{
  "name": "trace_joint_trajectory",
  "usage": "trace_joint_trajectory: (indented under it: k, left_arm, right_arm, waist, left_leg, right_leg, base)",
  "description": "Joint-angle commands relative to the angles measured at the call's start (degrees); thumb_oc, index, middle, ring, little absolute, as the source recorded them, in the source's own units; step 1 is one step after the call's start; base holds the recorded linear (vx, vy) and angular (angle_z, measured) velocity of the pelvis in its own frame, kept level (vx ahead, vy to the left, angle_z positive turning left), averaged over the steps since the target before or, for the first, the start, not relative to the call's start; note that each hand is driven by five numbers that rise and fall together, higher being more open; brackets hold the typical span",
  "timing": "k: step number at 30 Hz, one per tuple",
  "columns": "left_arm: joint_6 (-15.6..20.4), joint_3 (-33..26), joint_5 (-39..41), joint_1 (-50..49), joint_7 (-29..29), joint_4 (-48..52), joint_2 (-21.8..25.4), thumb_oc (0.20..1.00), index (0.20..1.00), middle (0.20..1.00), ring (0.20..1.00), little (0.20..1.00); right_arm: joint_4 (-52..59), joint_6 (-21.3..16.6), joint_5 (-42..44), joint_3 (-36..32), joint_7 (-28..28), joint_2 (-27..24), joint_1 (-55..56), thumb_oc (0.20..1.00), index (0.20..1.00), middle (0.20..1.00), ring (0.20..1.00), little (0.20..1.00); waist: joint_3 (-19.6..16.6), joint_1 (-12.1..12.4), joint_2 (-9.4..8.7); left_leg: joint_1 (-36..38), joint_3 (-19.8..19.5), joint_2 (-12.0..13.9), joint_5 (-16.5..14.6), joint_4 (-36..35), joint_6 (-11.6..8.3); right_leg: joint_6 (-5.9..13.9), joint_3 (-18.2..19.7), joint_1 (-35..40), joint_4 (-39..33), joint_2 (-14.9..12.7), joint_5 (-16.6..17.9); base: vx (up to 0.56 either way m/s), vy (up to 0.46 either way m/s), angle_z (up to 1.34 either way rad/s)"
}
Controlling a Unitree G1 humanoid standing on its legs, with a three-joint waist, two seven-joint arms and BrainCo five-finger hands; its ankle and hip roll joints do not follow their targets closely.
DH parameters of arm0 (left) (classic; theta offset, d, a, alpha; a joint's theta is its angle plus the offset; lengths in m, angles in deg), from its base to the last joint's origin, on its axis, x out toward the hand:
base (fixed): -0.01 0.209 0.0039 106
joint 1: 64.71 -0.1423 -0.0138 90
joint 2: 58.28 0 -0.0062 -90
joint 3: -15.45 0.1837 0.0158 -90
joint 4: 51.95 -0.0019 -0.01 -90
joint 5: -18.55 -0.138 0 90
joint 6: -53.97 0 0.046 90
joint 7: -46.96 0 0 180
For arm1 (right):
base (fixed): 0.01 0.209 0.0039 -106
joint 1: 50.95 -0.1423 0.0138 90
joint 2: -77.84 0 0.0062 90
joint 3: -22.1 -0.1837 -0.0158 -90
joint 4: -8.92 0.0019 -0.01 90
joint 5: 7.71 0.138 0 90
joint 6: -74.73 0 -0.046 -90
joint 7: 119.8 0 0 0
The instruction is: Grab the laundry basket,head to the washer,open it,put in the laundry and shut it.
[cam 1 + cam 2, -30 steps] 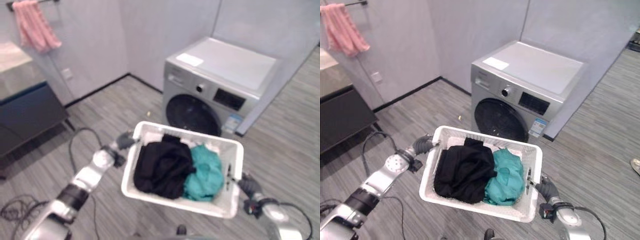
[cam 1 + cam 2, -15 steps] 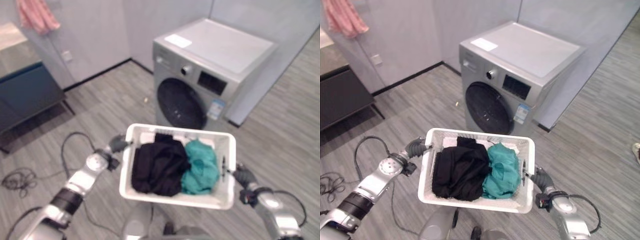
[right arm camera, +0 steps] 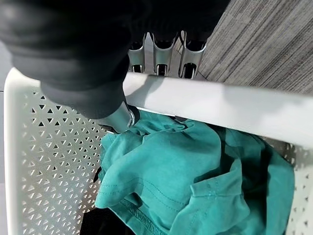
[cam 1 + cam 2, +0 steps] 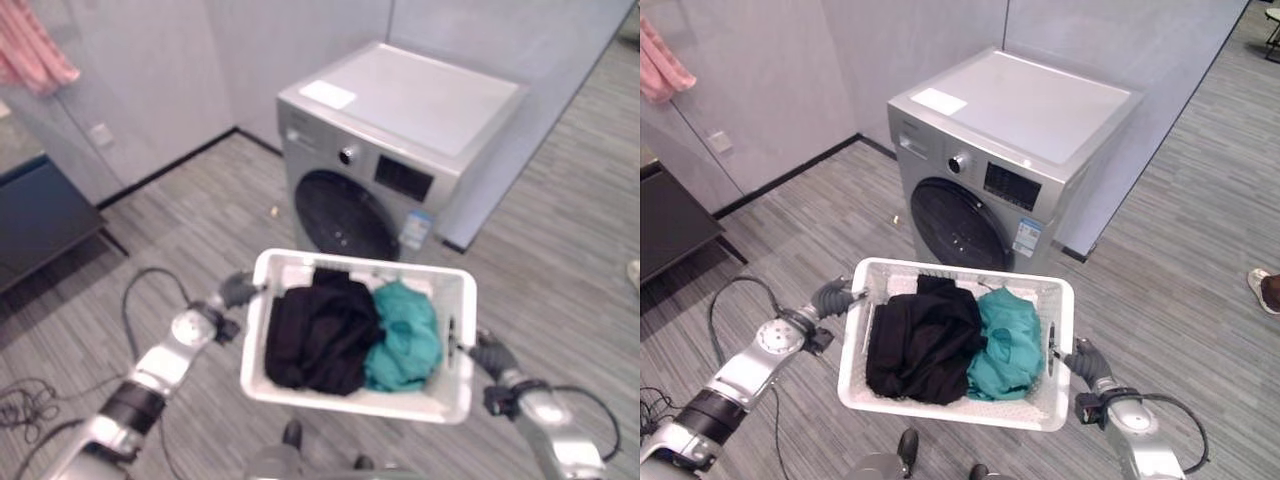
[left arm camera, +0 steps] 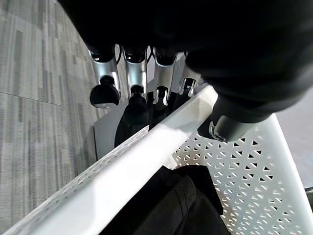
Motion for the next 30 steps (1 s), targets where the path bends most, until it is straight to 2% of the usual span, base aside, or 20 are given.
trace_joint_trajectory:
  k: [1,18,19,30]
  left_arm:
    - [6.9,-4.2,4.9,3.2,2.1,4.9,-0.2,0.2,0.2,0.2,0.2,0.2]
    - [6.9,-4.4,4.8,2.5,2.3,4.1,-0.5,0.2,0.2,0.2,0.2,0.2]
    - [10.0,-20.8,7.4,-24.4,-5.4,3.2,-14.1,0.2,0.2,0.2,0.2,0.2]
    - [9.5,-21.5,7.7,-25.8,-5.3,2.9,-14.3,0.2,0.2,0.2,0.2,0.2]
  right_arm:
    - [3.9,-5.1,-0.5,-4.2,0.8,-1.1,-0.1,0.2,0.2,0.2,0.2,0.2]
    - [3.9,-4.7,0.2,-4.0,1.9,-0.3,1.2,0.2,0.2,0.2,0.2,0.2]
    - [-5.9,-6.1,-2.6,5.9,-0.6,4.1,1.7,0.2,0.2,0.2,0.2,0.2]
    - [-4.3,-6.0,-2.8,5.0,-1.0,4.1,2.6,0.2,0.2,0.2,0.2,0.2]
  waist:
    - [-4.4,1.5,-0.57]
    - [-5.3,1.3,-0.39]
    - [-0.9,-2.6,-1.84]
    - [-1.3,-2.5,-1.86]
  left_leg:
    - [-4.8,0.5,0.0,0.2,2.7,1.68]
    - [-4.2,0.3,-0.8,0.4,1.2,2.03]
    - [3.3,10.1,3.5,-5.8,-2.9,-0.43]
    - [4.5,10.0,3.8,-5.8,-3.6,-0.5]
  right_leg:
    - [3.59,0.7,0.0,2.9,-2.9,-2.2]
    - [4.27,-0.3,0.7,1.7,-3.8,-1.6]
    - [4.64,-4.1,-5.2,-2.4,-8.4,5.4]
    - [4.55,-4.1,-4.1,-2.2,-8.0,4.8]
  base:
    - [0.0,0.05,-0.01]
    - [0.0,0.009,0.01]
    - [0.01,-0.004,-0.19]
    - [0.03,-0.009,0.0]
